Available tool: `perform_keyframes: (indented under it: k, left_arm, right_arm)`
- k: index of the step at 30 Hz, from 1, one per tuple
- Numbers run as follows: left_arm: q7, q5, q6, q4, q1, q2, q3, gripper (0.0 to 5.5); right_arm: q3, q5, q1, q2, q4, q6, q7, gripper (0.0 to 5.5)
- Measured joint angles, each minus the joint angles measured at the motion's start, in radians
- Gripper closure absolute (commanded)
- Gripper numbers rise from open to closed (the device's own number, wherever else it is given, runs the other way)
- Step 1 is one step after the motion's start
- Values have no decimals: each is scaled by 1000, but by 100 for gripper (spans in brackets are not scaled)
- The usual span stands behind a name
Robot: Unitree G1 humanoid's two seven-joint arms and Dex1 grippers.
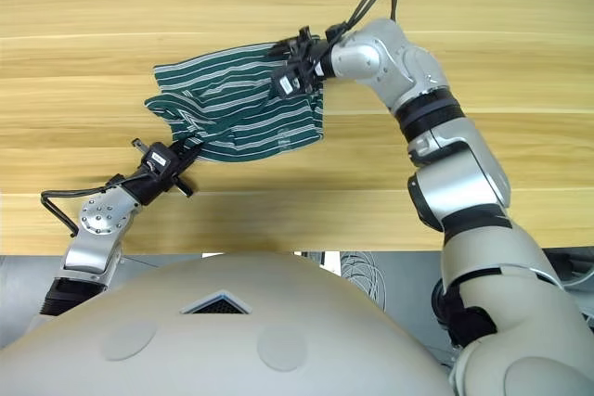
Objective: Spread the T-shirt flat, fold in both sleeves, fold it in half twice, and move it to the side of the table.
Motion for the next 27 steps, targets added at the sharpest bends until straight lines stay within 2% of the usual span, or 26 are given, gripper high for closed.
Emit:
perform_keyframes:
  k: [4, 10, 18, 23, 27]
  left_arm:
    - [0, 0, 1, -3, 1, 1, 1, 523]
    - [-1, -14, 28, -35, 14, 1, 10, 523]
    - [-23, -128, 147, -95, 40, -4, 51, 523]
    - [-22, -158, 176, -106, 41, -23, 50, 523]
    - [-23, -159, 186, -105, 32, -35, 43, 523]
  right_arm:
    - [-67, 55, -73, 57, 221, 91, -76, 294]
    - [-89, 50, -89, 92, 416, 235, -219, 294]
    - [-137, 106, -60, 94, 414, 178, -198, 294]
    - [-247, 217, -46, 66, 341, 95, -214, 294]
    - [-304, 348, 8, 46, 226, 43, -55, 294]
